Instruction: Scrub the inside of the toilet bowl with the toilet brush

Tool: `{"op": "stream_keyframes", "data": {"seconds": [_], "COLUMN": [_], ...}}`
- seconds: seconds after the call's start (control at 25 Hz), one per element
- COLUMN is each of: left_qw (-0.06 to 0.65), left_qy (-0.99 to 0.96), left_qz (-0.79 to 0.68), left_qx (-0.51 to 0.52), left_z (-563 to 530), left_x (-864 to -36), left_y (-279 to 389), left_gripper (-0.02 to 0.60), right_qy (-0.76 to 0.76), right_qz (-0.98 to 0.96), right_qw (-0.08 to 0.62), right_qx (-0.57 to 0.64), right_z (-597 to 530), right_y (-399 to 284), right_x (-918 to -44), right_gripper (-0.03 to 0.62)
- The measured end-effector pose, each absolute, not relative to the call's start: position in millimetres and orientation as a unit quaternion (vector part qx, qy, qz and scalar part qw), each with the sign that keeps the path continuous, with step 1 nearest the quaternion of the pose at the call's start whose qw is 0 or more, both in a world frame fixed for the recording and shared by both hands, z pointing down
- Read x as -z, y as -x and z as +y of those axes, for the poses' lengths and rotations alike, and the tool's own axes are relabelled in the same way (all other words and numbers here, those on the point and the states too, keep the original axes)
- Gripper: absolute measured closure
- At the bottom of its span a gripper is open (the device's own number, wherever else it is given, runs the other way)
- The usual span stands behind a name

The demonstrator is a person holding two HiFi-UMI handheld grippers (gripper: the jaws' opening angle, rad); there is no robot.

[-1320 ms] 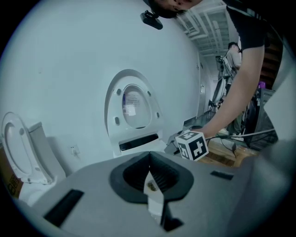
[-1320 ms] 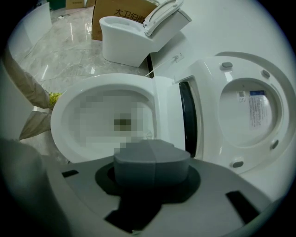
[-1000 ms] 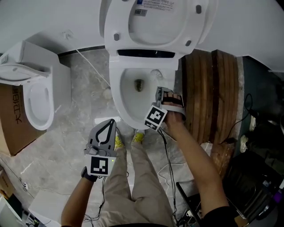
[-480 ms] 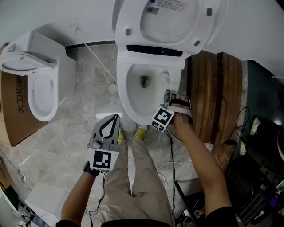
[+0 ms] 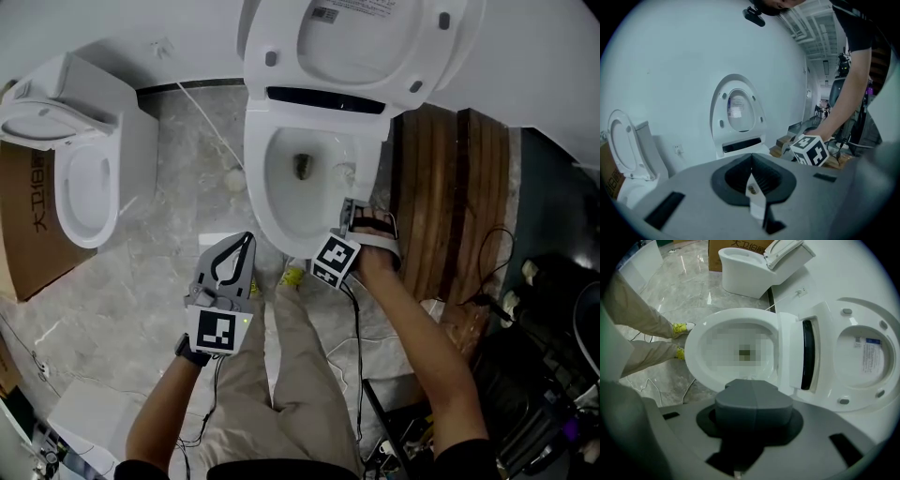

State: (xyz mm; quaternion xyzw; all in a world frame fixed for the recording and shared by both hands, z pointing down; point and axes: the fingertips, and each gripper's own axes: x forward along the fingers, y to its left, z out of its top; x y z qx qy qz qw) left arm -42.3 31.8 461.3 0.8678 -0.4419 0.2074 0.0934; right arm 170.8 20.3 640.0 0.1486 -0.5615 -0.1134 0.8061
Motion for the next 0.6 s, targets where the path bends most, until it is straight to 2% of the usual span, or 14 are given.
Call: {"op": "stream_keyframes", "data": {"seconds": [0.6], "left_qw": [0.098], "left_qy": [-0.865], "left_qz": [-0.445], "left_qx": [-0.207], "left_z": [43.9], "left_x": [-458.3], "left_y": [49.6], "left_gripper": [0.571], "right_qy": [-0.12], "right_qz": [-0.574], "right_qw": [0.806], "right_qx": [0.074], "right_z": [72.5], "right_y": [-156.9], "right_x": [-630.8], "right_gripper": [0.442]}}
